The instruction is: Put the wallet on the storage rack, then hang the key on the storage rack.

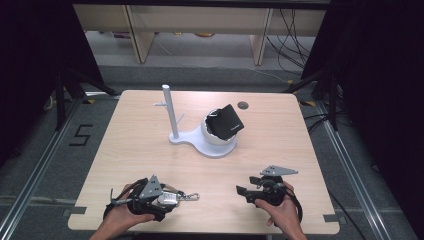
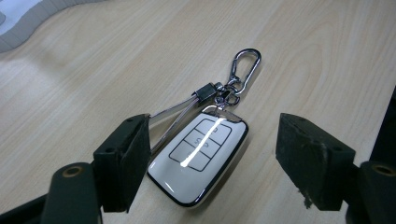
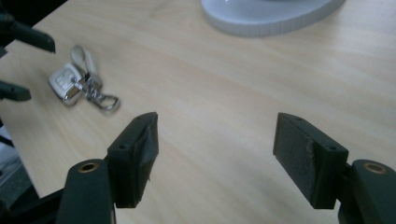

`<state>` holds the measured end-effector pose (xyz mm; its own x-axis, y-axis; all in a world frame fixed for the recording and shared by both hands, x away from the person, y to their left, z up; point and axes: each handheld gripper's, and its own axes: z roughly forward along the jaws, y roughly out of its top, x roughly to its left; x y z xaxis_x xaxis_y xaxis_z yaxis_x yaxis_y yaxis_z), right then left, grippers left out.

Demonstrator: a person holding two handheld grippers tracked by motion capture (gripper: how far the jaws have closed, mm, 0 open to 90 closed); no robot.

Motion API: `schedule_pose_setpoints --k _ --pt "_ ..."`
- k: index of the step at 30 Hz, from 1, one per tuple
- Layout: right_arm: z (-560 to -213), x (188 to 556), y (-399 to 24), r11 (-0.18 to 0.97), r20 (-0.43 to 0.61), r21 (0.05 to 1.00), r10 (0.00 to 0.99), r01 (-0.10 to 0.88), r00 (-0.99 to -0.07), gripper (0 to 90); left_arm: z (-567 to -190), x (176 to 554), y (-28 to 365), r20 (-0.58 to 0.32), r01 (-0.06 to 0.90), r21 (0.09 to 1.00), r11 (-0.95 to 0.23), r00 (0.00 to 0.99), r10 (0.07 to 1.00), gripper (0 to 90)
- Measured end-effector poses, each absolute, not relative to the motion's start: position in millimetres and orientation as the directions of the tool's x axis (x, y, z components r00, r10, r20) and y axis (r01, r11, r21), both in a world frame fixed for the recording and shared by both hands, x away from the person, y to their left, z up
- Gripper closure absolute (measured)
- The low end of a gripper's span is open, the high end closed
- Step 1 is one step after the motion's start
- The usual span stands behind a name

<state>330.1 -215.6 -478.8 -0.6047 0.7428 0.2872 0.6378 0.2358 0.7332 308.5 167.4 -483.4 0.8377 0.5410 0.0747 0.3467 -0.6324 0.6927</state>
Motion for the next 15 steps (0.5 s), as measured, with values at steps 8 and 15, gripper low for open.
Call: schedule_pose_setpoints --k 8,15 --pt "-488.6 311.2 -214.8 0.272 0.301 0.705 0.721 0.655 -0.624 30.8 -483.6 307.2 164.1 0.066 0.353 0.691 -0.631 0.838 0.541 26.2" --pt "-491.0 304.0 -217.9 0.264 0.31 0.701 0.723 0.663 -0.617 30.8 -479.6 319.0 155.7 0.092 0.308 0.679 -0.666 0.865 0.494 26.4"
